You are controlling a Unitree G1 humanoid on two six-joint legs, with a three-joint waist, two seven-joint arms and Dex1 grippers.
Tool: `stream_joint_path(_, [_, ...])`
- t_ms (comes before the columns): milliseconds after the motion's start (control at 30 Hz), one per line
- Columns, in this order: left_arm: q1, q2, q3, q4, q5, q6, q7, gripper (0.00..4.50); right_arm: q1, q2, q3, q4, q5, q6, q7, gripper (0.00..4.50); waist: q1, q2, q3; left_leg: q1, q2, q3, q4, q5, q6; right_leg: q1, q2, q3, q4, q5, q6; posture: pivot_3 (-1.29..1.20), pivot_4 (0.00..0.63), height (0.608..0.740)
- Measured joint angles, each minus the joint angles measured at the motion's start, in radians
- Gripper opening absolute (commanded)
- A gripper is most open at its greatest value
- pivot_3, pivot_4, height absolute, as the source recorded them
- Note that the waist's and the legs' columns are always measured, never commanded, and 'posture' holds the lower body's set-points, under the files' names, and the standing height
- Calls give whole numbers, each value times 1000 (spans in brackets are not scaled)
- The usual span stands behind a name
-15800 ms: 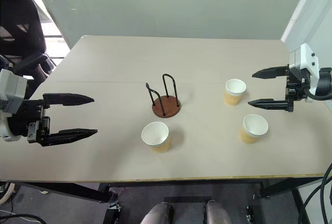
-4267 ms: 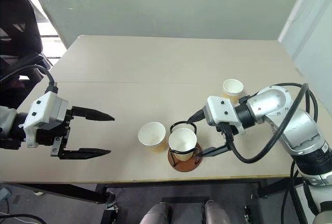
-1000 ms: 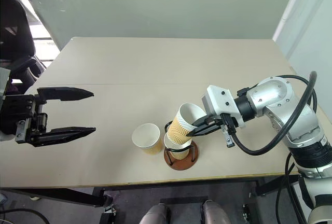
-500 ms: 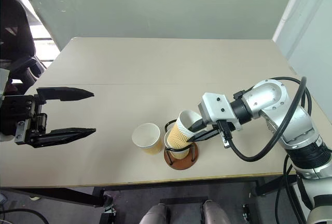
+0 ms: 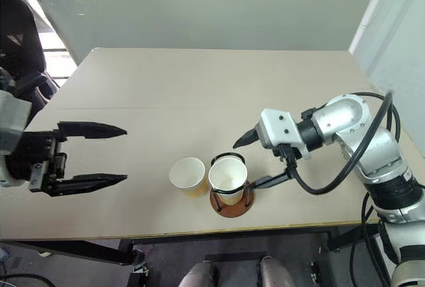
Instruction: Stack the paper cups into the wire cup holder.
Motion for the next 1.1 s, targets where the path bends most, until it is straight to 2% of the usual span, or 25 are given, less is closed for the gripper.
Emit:
stream_joint_path(233, [-78,-4,-294,0,128,-115,-30,4500,-81,-90,-202,117,92,-59,78,4480,9,-1,-1,-3,0,0,0,-1,1,-3,0,0,-1,-1,-1,0,150,740])
stream_joint_path(467, [-225,-66,-487,49,213,-175,-60,4500,40,-224,-250,149,39,-114,81,4480,16,-1,0,-4,0,1,1,-2,2,-3,-1,0,-1,1,1,0,150,740])
stream_joint_path(833, [-413,-162,-701,233,372,-298,-161,4500,256,-370,-473,12,90,-88,54,4480,18,-1,0,-4,-1,3,3,-2,2,0,-1,3,-5,3,9,0,150,740])
stream_joint_path(1100, [-484,-220,-782,320,452,-374,-218,4500,342,-404,-552,-72,128,-36,2,4480,18,-1,0,-3,-4,7,4,-2,5,1,-1,13,-6,3,18,0,150,740])
